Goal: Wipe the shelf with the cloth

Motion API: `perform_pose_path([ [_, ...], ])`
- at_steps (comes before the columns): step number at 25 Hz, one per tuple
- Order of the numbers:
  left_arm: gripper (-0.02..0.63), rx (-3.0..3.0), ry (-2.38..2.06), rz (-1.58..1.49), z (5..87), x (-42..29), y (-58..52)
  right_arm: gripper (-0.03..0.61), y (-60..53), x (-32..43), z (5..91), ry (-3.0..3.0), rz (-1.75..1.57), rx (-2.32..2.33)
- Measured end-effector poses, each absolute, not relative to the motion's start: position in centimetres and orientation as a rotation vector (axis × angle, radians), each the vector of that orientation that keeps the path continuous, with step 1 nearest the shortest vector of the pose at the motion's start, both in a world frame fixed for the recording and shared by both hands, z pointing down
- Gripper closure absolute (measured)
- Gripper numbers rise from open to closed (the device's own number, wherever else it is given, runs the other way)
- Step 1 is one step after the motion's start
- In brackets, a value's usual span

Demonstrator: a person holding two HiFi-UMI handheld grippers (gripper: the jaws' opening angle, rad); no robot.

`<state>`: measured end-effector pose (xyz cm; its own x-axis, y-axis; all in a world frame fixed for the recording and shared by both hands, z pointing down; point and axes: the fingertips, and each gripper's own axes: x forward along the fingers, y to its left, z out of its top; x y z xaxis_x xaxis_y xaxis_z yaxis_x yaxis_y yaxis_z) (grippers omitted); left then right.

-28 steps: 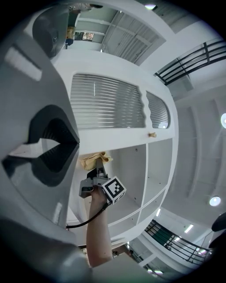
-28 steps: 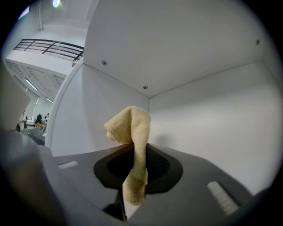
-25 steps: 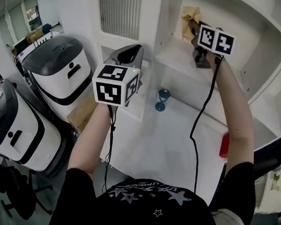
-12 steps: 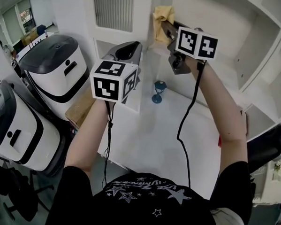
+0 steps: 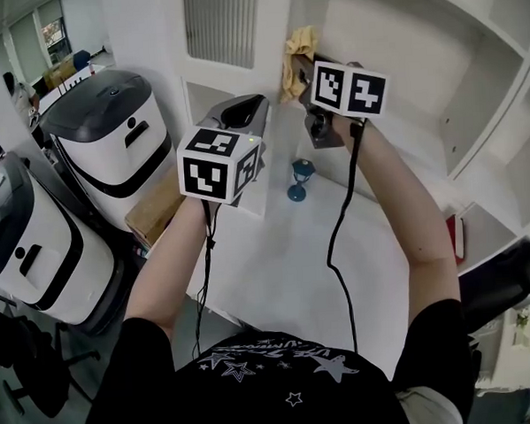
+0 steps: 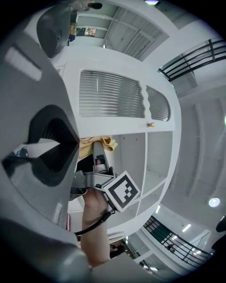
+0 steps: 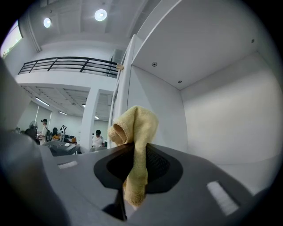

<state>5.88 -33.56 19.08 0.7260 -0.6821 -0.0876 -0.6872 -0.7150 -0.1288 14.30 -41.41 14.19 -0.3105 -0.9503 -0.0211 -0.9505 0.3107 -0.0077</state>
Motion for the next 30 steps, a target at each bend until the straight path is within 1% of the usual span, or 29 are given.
perform_pose_path([
  [10, 0.612, -2.782, 1.123, 0.075, 19.1, 5.7, -34.0, 0.505, -43.1, 15.7, 14.0, 2.499, 0.024, -1.926],
  [17, 0.612, -2.774, 1.143, 0.069, 19.3, 5.6, -35.0, 0.505, -46.0, 18.5, 14.3, 2.460, 0.005, -2.023],
  [24, 0.612, -2.744, 1.188, 0.039, 19.2, 4.5, -36.8, 0.505, -50.2, 21.6, 14.7, 2.429, -0.101, -2.077],
  [30, 0.612, -2.721, 1.216, 0.044, 18.9, 3.6, -37.9, 0.505, -52.8, 24.0, 14.9, 2.402, -0.038, -2.195],
])
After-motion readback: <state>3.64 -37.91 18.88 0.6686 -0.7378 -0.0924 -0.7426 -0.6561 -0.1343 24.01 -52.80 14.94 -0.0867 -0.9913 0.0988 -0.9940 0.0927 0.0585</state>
